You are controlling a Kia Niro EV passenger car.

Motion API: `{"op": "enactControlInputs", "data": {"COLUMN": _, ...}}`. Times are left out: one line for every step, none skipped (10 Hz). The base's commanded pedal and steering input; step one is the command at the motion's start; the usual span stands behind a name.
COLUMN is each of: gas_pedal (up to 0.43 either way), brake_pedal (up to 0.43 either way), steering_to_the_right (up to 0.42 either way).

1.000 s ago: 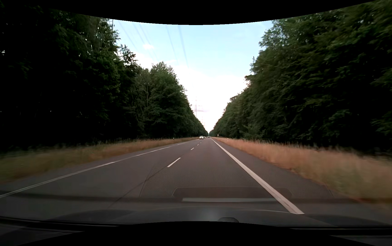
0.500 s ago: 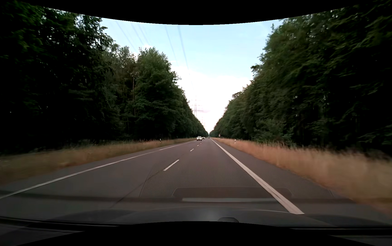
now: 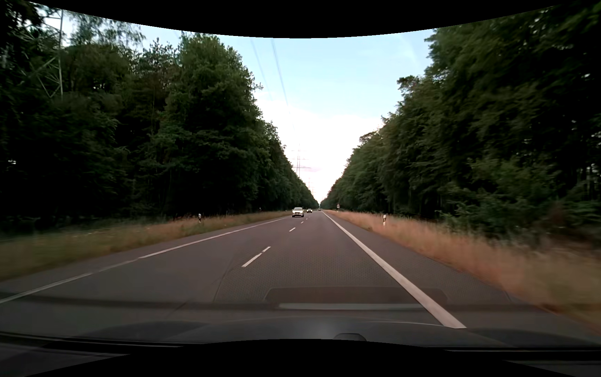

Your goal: Follow the waypoints while adhering to traffic rules and regulations

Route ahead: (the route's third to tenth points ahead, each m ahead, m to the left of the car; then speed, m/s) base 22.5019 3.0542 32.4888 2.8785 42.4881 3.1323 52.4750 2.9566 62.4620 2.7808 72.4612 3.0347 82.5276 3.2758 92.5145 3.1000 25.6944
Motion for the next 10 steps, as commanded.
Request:
{"op": "enactControlInputs", "data": {"gas_pedal": 0.000, "brake_pedal": 0.000, "steering_to_the_right": 0.000}}
{"op": "enactControlInputs", "data": {"gas_pedal": 0.000, "brake_pedal": 0.000, "steering_to_the_right": -0.001}}
{"op": "enactControlInputs", "data": {"gas_pedal": 0.000, "brake_pedal": 0.000, "steering_to_the_right": -0.002}}
{"op": "enactControlInputs", "data": {"gas_pedal": 0.000, "brake_pedal": 0.000, "steering_to_the_right": -0.002}}
{"op": "enactControlInputs", "data": {"gas_pedal": 0.000, "brake_pedal": 0.000, "steering_to_the_right": -0.002}}
{"op": "enactControlInputs", "data": {"gas_pedal": 0.000, "brake_pedal": 0.000, "steering_to_the_right": -0.002}}
{"op": "enactControlInputs", "data": {"gas_pedal": 0.000, "brake_pedal": 0.000, "steering_to_the_right": -0.002}}
{"op": "enactControlInputs", "data": {"gas_pedal": 0.000, "brake_pedal": 0.000, "steering_to_the_right": -0.002}}
{"op": "enactControlInputs", "data": {"gas_pedal": 0.000, "brake_pedal": 0.000, "steering_to_the_right": -0.002}}
{"op": "enactControlInputs", "data": {"gas_pedal": 0.000, "brake_pedal": 0.000, "steering_to_the_right": -0.002}}
